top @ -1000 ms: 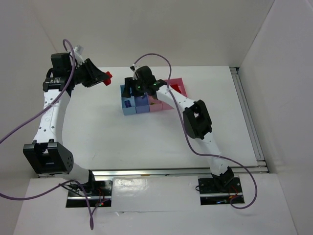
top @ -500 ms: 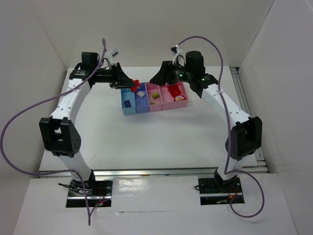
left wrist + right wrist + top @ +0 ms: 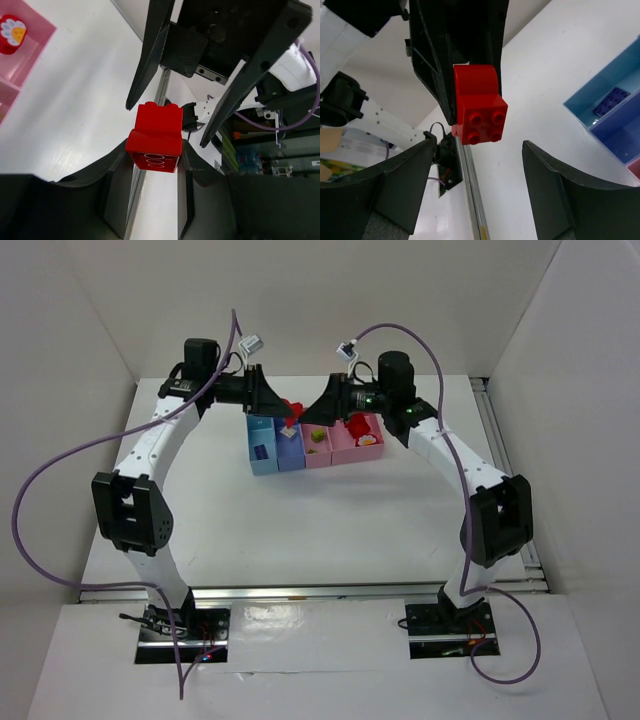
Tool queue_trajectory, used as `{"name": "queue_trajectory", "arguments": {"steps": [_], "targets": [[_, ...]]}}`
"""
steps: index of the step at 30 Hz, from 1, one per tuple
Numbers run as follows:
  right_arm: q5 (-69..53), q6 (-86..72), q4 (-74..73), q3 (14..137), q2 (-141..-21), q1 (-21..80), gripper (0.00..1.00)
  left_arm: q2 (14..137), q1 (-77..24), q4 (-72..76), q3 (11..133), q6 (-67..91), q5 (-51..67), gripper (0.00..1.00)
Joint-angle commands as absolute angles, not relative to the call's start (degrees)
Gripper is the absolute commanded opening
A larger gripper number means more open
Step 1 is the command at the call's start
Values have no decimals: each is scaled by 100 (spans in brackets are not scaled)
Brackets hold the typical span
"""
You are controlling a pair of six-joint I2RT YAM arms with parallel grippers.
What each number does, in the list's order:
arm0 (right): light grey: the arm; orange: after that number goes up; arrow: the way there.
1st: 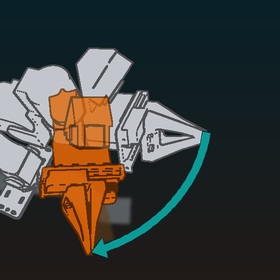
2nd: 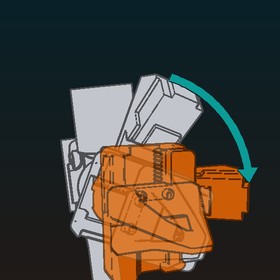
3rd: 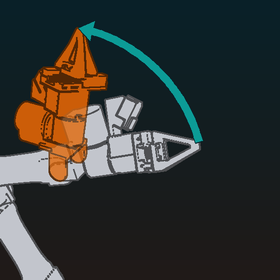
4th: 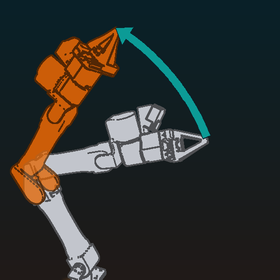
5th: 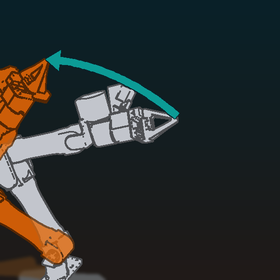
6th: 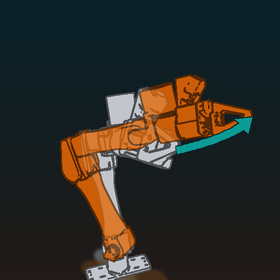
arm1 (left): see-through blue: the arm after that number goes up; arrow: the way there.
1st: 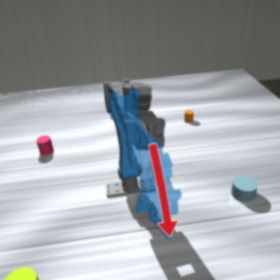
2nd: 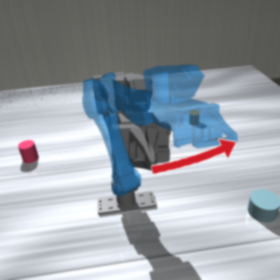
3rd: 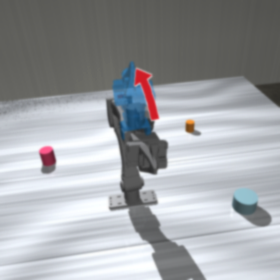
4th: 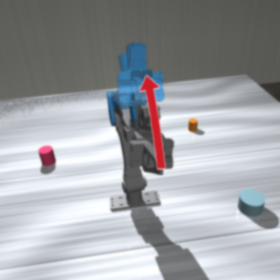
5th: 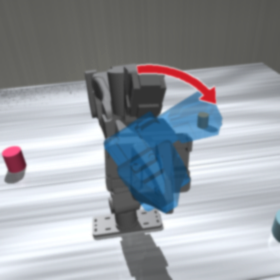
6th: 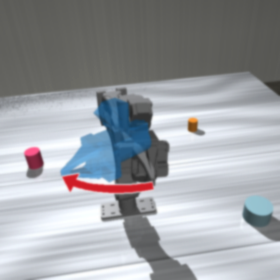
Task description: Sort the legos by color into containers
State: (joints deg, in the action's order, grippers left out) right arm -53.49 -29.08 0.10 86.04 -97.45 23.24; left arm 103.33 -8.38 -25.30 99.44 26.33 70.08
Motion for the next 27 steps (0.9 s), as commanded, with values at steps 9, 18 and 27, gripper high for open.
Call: {"name": "queue_trajectory", "arguments": {"steps": [9, 18, 27], "targets": [[-6574, -5359, 3591, 7868, -10055, 2118, 60, 10546, -1037, -2153, 10187, 2672, 7576, 0], [-6426, -5706, 3957, 7753, -10169, 1952, 20, 10547, -1090, -2153, 10239, 2672, 7506, 0], [-3739, -2990, -783, 7856, -9412, 1441, 7, 10600, -747, -2153, 10187, 2725, 7287, 0]]}}
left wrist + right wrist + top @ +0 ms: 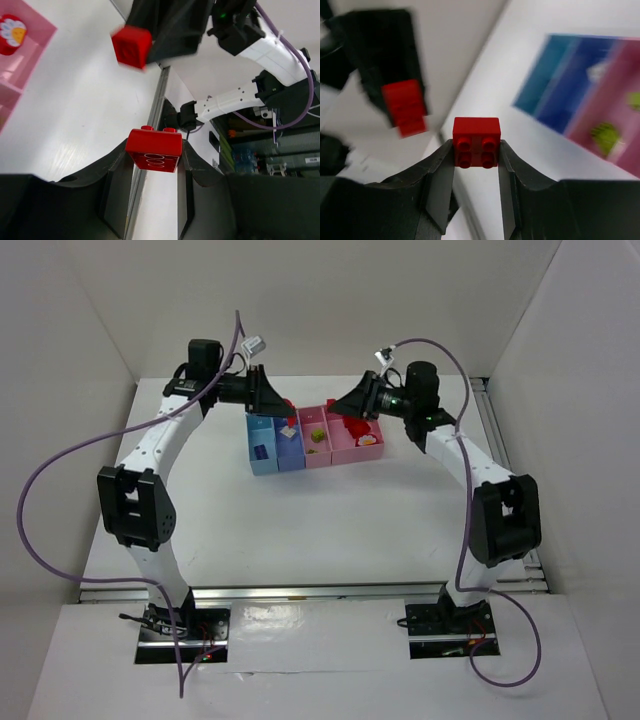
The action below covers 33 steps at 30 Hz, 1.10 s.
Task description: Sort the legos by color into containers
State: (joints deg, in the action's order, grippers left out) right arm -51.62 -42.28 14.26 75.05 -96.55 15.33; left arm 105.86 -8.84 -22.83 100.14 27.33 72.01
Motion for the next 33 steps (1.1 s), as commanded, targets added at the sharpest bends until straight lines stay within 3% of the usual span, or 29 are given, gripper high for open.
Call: {"name": "queue_trajectory", "arguments": {"steps": [1, 5, 13, 17, 18, 22, 33], "targets": [[-3048, -2884, -1061, 7971, -9474, 1441, 7, 10661, -747, -2153, 10187, 2786, 7234, 0], [-1409, -2655, -1827, 8331, -9860, 1441, 7, 10793, -826, -2153, 10187, 3006, 6707, 0], [-510, -2251, -2232, 9263, -11081, 1573, 11, 10978, -1238, -2346, 10124, 3226, 5723, 0], [-509, -2128, -2180, 9387, -11408, 1626, 30, 11320, -1511, -2724, 10510, 3226, 4977, 0], [-510, -2127, -2180, 9587, -11487, 1678, 55, 11320, -1564, -2725, 10512, 3286, 4896, 0], [-458, -2074, -2443, 9660, -11402, 1731, 84, 11460, -1775, -2541, 10564, 3418, 4536, 0], [650, -2197, -2346, 8219, -9267, 1310, 85, 12936, -2179, -2715, 12233, 3708, 3359, 0]]}}
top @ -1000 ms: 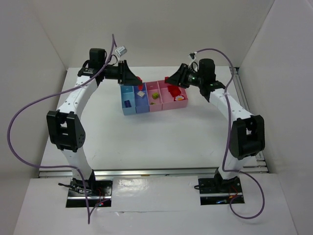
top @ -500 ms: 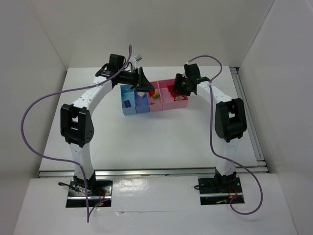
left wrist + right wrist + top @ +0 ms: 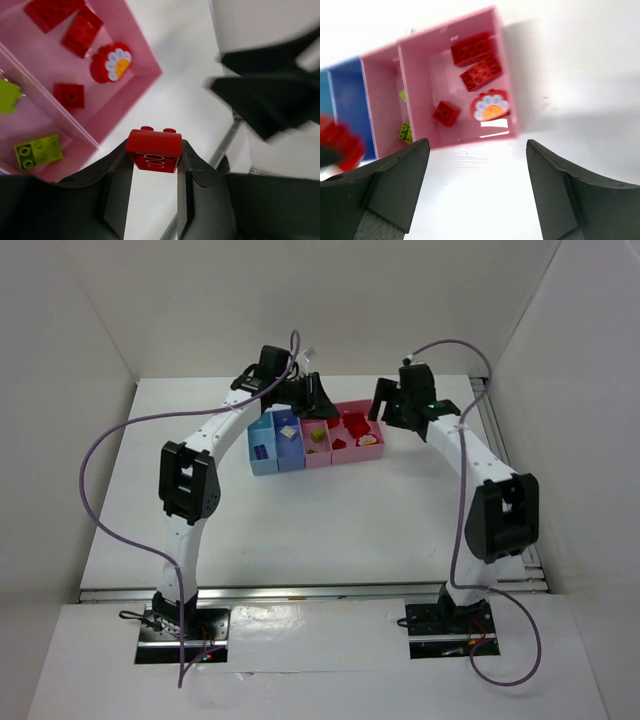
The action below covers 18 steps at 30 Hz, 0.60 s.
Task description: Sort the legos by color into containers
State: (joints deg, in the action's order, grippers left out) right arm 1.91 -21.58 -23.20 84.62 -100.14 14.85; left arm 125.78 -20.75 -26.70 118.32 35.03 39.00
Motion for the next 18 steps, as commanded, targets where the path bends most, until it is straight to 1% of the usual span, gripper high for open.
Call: {"name": "queue_trajectory", "arguments": {"steps": [1, 2, 3, 4, 6, 7, 10, 11, 12, 16, 18], "targets": [[763, -2249, -2347, 8018, -9116, 1214, 85, 13216, -2180, -2716, 12504, 3796, 3183, 4], [765, -2250, -2442, 7929, -8810, 1135, 85, 13358, -2180, -2716, 12646, 3797, 3182, 10], [826, -2198, -2539, 7841, -8676, 1073, 85, 13507, -2180, -2716, 12943, 3866, 3129, 31], [896, -2197, -2618, 7770, -8562, 1003, 88, 13648, -2180, -2716, 13103, 3867, 3233, 40], [896, -2145, -2977, 7717, -8325, 723, 89, 14016, -2232, -2655, 13358, 3945, 3287, 58], [896, -2075, -3066, 7717, -8245, 616, 89, 14106, -2232, -2593, 13490, 4068, 3287, 73], [896, -1926, -3190, 7559, -7858, 335, 89, 14404, -2232, -2294, 13658, 4219, 3437, 91], [896, -1925, -3251, 7489, -7779, 334, 89, 14405, -2232, -2233, 13806, 4280, 3489, 99], [844, -1925, -3252, 7488, -7700, 256, 91, 14457, -2232, -2232, 13808, 4280, 3489, 100], [757, -1925, -3252, 7278, -7585, 202, 91, 14152, -2285, -2180, 13721, 4280, 3691, 100], [694, -2056, -3252, 7225, -7638, 202, 98, 13616, -2285, -2180, 13422, 4061, 3691, 100]]}}
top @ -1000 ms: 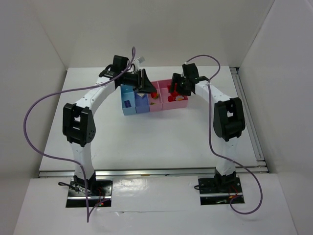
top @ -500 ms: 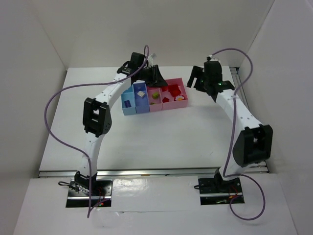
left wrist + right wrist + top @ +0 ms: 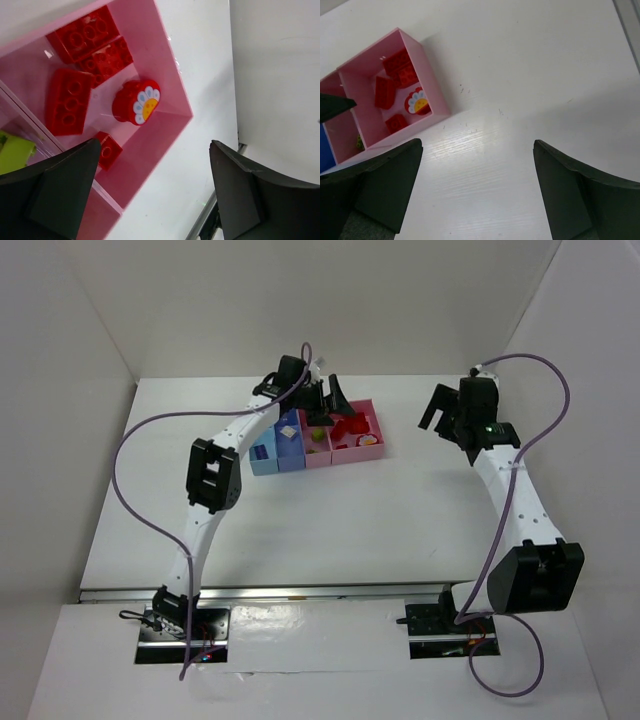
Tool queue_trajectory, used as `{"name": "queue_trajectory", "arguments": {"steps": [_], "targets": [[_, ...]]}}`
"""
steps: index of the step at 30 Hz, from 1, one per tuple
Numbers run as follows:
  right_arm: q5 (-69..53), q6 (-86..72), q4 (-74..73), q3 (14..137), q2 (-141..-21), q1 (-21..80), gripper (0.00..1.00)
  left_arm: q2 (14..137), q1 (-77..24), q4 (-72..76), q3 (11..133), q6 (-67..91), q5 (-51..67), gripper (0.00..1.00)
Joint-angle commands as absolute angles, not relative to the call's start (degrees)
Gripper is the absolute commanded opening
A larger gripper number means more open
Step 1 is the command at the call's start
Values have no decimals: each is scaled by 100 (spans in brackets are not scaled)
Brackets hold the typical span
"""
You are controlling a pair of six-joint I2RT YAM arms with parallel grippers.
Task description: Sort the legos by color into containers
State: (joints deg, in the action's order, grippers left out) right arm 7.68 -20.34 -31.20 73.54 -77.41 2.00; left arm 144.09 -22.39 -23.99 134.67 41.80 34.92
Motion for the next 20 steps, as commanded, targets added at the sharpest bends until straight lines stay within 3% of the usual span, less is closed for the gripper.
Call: {"name": "queue_trajectory", "arguments": {"steps": [1, 5, 12, 20], "targets": [[642, -2057, -3252, 7225, -7794, 202, 100, 13397, -2285, -2180, 13308, 3991, 3752, 100], [800, -2434, -3252, 7277, -8041, 202, 100, 12342, -2171, -2180, 12956, 3675, 4551, 100], [958, -2409, -3480, 7444, -8244, 149, 100, 10551, -2048, -2996, 11692, 2278, 4764, 100], [1028, -2416, -3499, 6762, -7806, 149, 100, 8781, -2048, -3270, 9520, 1327, 3649, 100]]}}
